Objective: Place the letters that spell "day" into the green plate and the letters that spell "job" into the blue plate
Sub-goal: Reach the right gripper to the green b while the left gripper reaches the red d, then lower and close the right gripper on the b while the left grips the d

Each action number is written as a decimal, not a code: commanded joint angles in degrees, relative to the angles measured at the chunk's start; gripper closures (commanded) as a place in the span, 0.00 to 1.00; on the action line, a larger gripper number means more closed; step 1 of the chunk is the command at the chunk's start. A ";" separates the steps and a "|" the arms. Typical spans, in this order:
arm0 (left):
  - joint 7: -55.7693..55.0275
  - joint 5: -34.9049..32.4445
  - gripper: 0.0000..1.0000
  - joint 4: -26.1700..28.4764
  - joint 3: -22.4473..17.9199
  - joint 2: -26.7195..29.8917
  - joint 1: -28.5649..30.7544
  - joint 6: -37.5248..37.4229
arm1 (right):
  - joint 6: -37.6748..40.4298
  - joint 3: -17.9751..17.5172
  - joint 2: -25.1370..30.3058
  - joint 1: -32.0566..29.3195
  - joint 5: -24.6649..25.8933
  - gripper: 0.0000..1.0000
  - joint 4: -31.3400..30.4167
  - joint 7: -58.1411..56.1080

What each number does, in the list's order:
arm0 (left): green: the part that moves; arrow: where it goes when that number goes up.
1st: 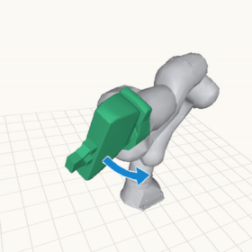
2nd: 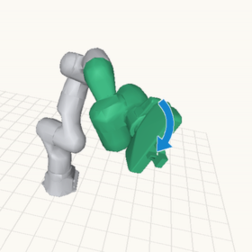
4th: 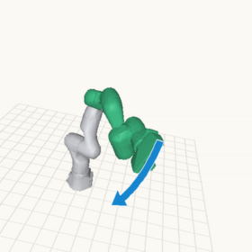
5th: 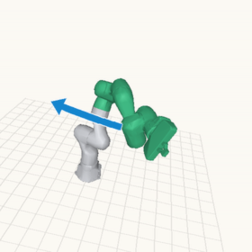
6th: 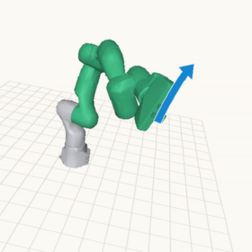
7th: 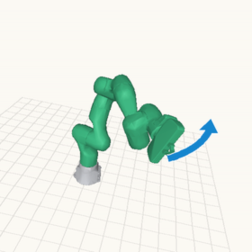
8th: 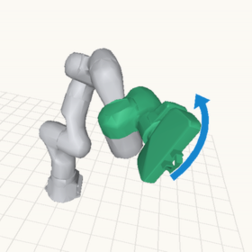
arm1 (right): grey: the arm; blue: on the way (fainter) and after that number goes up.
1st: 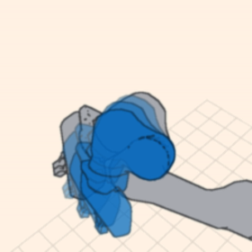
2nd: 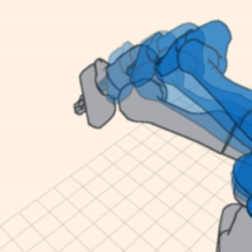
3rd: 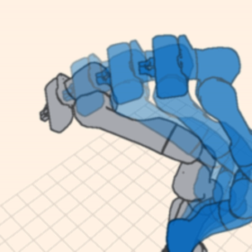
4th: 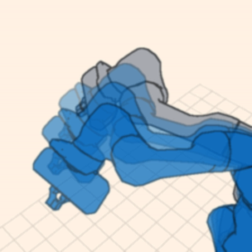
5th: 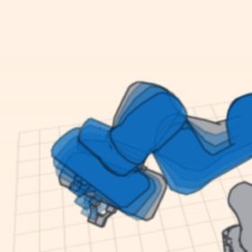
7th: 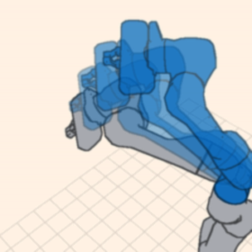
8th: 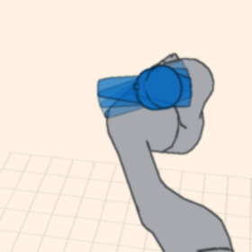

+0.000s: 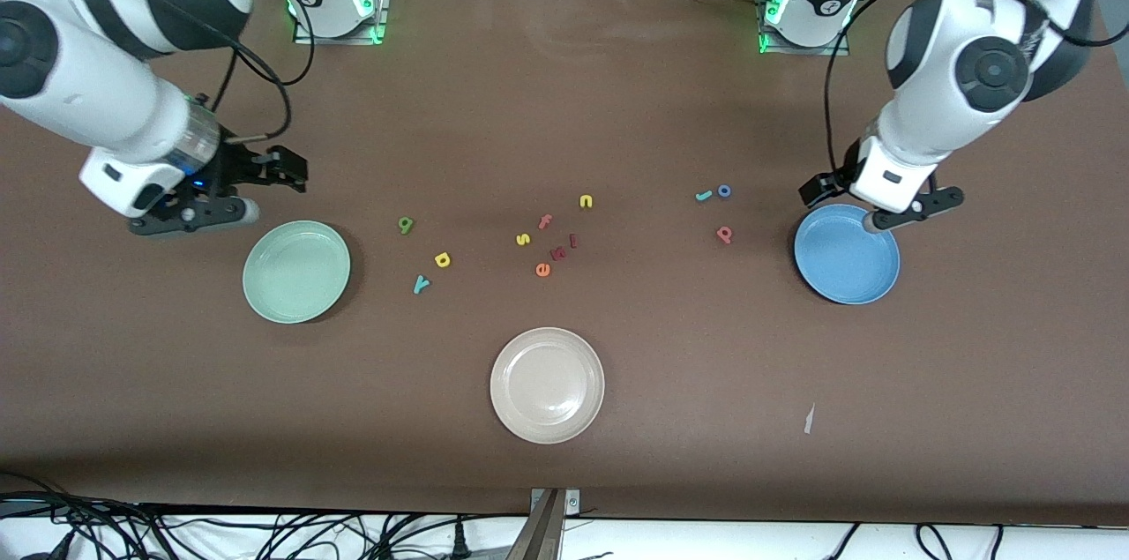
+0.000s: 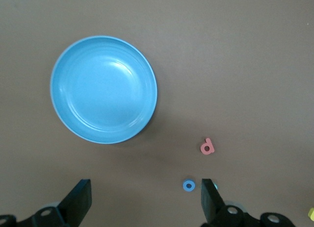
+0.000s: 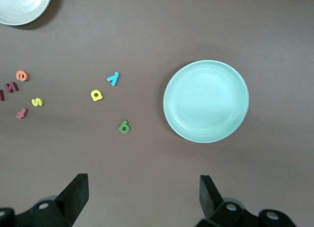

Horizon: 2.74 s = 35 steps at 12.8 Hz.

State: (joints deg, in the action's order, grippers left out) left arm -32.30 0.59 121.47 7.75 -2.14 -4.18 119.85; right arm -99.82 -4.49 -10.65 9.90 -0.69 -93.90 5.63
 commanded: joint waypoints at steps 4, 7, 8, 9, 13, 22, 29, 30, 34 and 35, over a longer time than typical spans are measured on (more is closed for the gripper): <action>-12.41 2.93 0.01 7.01 3.14 -2.61 -0.39 12.93 | -4.84 0.27 -4.99 3.90 -0.28 0.00 0.82 5.01; -14.01 2.31 0.01 10.01 5.07 -2.34 -0.22 14.36 | -7.23 0.36 -7.28 6.18 0.25 0.00 0.82 5.44; -15.24 2.31 0.01 9.93 5.17 -2.52 -0.30 14.54 | -10.45 0.45 -7.72 6.71 0.34 0.00 -0.49 5.53; -15.77 2.31 0.01 10.01 5.43 -2.61 -0.39 16.02 | -13.62 0.36 -7.64 6.80 0.42 0.00 -3.28 6.49; -19.55 2.31 0.03 10.45 6.58 -7.60 -0.48 24.63 | -27.94 0.36 -6.32 6.72 0.17 0.00 -15.50 7.11; -34.84 -3.31 0.04 10.19 6.58 -14.47 -3.38 29.83 | -46.68 0.45 -10.00 6.80 -0.28 0.00 -29.32 28.99; -35.82 -3.31 0.08 9.57 6.31 -17.89 -3.29 33.33 | -51.86 0.45 -13.25 8.38 -0.28 0.00 -32.58 35.76; -35.73 -3.31 0.10 9.57 6.31 -18.07 -3.20 33.70 | -52.66 0.45 -14.22 9.43 -0.28 0.00 -32.49 35.85; -35.81 -3.75 0.14 7.65 6.31 -19.65 -3.29 33.79 | -53.02 0.53 -14.58 9.70 -0.28 0.00 -32.58 37.00; -35.90 -3.84 0.14 7.47 6.31 -20.18 -3.29 33.79 | -53.02 0.53 -14.58 9.70 -0.28 0.01 -32.58 37.00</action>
State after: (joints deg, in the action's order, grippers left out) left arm -66.67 -1.40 130.69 14.42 -20.48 -6.96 153.41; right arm -152.05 -4.29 -25.58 19.30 -0.70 -126.04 42.03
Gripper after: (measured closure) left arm 0.137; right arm 0.000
